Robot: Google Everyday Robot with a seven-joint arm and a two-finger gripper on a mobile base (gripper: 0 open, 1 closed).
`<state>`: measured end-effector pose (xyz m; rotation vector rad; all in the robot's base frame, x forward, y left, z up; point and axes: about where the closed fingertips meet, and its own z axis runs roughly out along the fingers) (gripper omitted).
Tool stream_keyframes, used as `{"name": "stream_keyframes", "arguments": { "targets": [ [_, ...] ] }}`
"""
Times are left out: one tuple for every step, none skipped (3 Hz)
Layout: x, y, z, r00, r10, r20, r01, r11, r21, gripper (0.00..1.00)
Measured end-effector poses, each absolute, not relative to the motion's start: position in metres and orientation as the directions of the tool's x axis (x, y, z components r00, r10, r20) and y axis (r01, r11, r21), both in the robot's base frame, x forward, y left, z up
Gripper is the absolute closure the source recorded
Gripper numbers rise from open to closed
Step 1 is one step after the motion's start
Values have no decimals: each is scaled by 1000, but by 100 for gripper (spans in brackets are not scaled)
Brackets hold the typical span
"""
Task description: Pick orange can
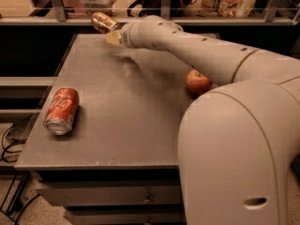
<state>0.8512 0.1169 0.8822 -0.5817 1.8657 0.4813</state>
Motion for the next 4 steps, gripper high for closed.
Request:
{"name": "stream_keyframes", "arguments": {
  "targets": [
    [848,117,888,-298,-165,-940,-626,777,62,100],
    [843,115,903,-271,-179,-946,-663,747,49,100],
    [838,106,930,-218,-219,-951,-693,721,-7,100],
    [838,106,931,-213,-225,-951,-697,717,-13,100]
  ]
}}
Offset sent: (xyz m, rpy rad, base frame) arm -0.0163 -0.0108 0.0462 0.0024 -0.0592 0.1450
